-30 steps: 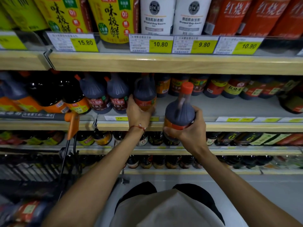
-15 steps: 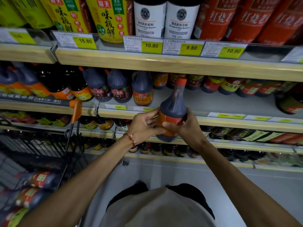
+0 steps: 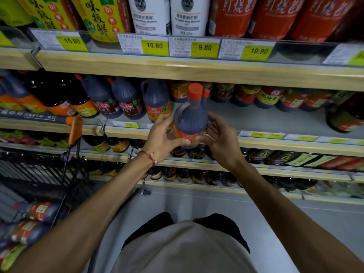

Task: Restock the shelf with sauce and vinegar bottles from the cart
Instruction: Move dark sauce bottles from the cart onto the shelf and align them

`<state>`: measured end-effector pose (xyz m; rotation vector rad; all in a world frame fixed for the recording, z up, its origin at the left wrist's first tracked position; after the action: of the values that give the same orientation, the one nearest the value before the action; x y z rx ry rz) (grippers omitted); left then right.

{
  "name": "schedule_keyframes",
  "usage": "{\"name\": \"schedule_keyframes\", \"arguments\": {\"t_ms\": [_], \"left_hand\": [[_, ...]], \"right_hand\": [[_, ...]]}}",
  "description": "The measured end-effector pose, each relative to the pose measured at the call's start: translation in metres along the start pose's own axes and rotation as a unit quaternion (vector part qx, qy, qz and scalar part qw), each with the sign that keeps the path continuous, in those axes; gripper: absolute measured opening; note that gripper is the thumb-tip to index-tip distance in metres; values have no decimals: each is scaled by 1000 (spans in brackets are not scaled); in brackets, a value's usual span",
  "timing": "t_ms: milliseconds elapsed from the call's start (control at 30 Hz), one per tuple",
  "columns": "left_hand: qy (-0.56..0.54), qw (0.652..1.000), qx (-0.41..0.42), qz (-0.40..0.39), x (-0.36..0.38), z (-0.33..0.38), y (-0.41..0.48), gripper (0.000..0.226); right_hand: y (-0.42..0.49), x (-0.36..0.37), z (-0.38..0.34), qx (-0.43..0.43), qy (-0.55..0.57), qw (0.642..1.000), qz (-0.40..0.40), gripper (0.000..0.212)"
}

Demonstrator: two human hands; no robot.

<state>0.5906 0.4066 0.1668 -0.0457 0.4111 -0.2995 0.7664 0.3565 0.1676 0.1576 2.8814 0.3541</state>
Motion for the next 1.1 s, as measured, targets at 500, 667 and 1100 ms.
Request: {"name": "schedule_keyframes", "arguments": {"t_ms": [500, 667, 1100], "left_hand": [[116, 981, 112, 104, 10, 0, 59, 74], [135, 979, 124, 87, 13, -16, 80, 80], [5, 992, 41, 119, 13, -52, 84, 65]], "right_hand": [[53, 6, 32, -103, -115, 982, 106, 69], [65, 14, 52, -94, -105, 984, 113, 74], [63, 28, 64, -64, -135, 982, 115, 60]]}}
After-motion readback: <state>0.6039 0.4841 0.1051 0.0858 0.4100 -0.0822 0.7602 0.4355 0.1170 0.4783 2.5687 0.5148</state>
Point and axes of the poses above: each hand's wrist, its own y-axis towards the middle knuckle, its own x-axis out of the palm, z = x × y, the point moved 9 cm from there along y, towards the middle knuckle, and after that the axes turned 11 degrees about -x, right-handed, at the moved point
